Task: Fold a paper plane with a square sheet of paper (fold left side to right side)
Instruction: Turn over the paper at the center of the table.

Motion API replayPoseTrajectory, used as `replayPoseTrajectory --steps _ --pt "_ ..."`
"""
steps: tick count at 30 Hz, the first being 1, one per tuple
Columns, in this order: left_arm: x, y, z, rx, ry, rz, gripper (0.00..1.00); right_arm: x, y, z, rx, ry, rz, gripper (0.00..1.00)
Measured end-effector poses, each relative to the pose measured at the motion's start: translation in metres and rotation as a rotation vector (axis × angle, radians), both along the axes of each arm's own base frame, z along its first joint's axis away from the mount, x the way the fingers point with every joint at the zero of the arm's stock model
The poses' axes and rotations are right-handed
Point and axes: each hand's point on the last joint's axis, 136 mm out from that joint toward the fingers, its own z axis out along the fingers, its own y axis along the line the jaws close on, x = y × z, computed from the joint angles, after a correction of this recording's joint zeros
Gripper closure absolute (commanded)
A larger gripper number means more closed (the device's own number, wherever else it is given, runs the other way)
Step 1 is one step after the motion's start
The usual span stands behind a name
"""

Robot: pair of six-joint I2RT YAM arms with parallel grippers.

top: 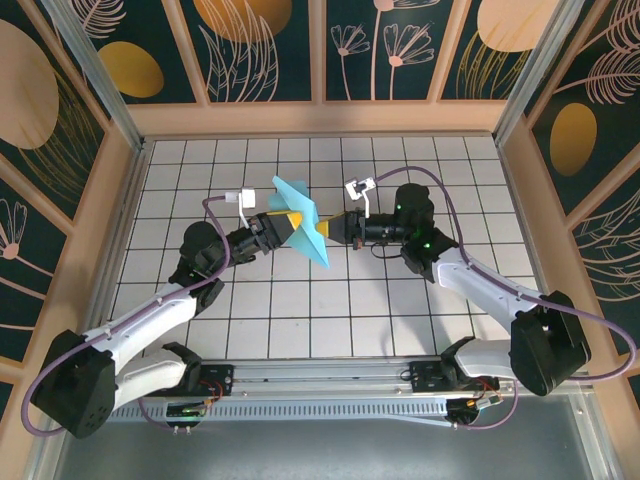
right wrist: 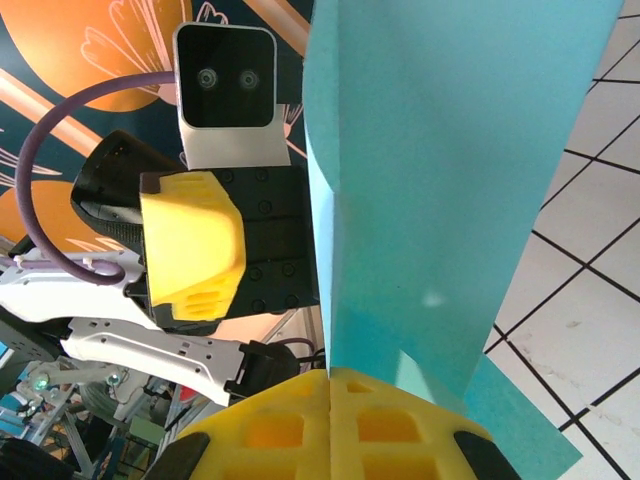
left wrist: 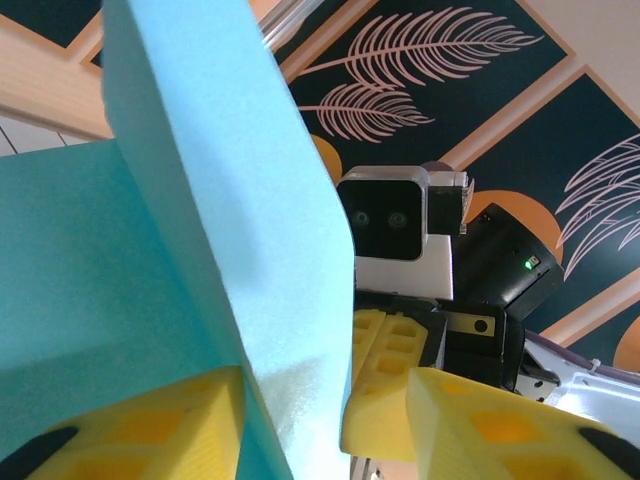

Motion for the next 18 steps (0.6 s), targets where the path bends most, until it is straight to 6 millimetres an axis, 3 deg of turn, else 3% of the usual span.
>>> replayPoseTrajectory --steps 6,18 --pt "0.0027 0.0011 -0.0015 0.003 0.007 0.017 0.77 0.0001 0.0008 -0.0009 -0.001 0.004 0.001 1.0" --pt "0.0073 0.0036 -0.0051 0.012 0.021 0.048 0.94 0.0019 0.0006 -0.0024 -0.006 0.009 -0.01 1.0"
